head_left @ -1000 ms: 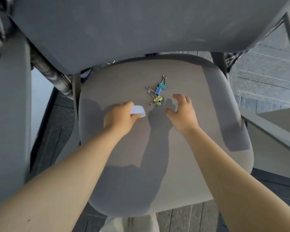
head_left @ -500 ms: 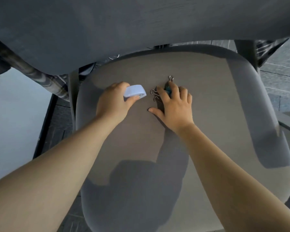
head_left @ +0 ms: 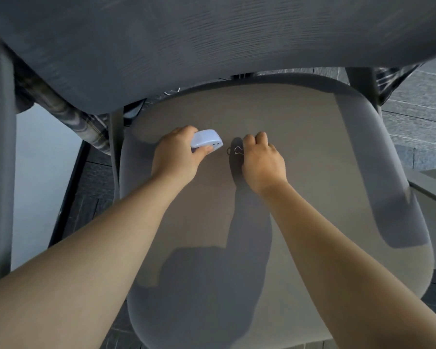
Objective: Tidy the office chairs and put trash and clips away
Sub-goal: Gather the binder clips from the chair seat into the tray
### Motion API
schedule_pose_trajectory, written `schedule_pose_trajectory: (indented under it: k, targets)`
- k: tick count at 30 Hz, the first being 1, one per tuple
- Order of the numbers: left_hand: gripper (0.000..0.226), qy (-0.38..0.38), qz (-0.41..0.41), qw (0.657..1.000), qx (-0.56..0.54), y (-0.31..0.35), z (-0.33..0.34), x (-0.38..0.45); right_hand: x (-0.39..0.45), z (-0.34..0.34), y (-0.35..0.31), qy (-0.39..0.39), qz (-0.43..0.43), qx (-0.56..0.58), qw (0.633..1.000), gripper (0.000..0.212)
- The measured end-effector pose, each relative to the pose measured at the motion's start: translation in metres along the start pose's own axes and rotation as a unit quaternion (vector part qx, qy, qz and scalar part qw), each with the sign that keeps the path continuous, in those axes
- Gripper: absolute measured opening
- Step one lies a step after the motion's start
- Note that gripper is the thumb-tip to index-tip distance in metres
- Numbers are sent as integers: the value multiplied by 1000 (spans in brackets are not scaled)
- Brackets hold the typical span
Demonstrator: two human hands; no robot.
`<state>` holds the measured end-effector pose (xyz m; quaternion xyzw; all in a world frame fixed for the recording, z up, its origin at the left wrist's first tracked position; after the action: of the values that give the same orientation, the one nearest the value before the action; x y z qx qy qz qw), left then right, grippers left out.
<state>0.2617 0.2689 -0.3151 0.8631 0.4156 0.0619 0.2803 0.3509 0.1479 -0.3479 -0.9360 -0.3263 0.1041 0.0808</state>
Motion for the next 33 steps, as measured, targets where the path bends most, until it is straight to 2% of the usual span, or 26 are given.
schedule_pose_trajectory:
  k: [3, 6, 9, 12, 17, 23, 28, 33]
  targets:
    - [33, -2, -9, 1000, -9, 5, -4, -7, -7, -9, 13, -35, 72, 67, 995, 32]
    - [32, -12, -7, 1000, -10, 21, -12, -16, -21, -36, 30, -33, 137, 136, 981, 28]
    - [33, -28, 10, 1000, 8, 51, -29, -28, -37, -79, 44, -6, 160, 186, 969, 10]
    - [30, -43, 51, 998, -3, 96, -52, -44, -59, -126, 62, 23, 190, 203, 960, 15]
    - [29, -86, 168, 982, -28, 191, -77, -80, -122, -211, 104, 108, 272, 223, 930, 15]
    - [30, -142, 332, 932, -30, 309, -92, -165, -247, -299, 167, 225, 384, 227, 866, 41]
    - [32, -194, 448, 872, -37, 393, -91, -268, -382, -353, 216, 312, 474, 202, 798, 42]
    - [30, -247, 529, 809, -63, 448, -84, -388, -527, -368, 245, 357, 560, 218, 715, 39]
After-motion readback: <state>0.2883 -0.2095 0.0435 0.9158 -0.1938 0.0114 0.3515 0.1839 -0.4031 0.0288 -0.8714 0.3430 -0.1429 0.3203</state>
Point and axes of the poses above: each hand's wrist, its own x-axis towards the middle knuckle, its own z-axis out of the palm, y = z × x, the point moved 9 cm from there along x, towards the middle knuckle, and after that the axes turned 10 degrees about y, right-handed, at the moved point
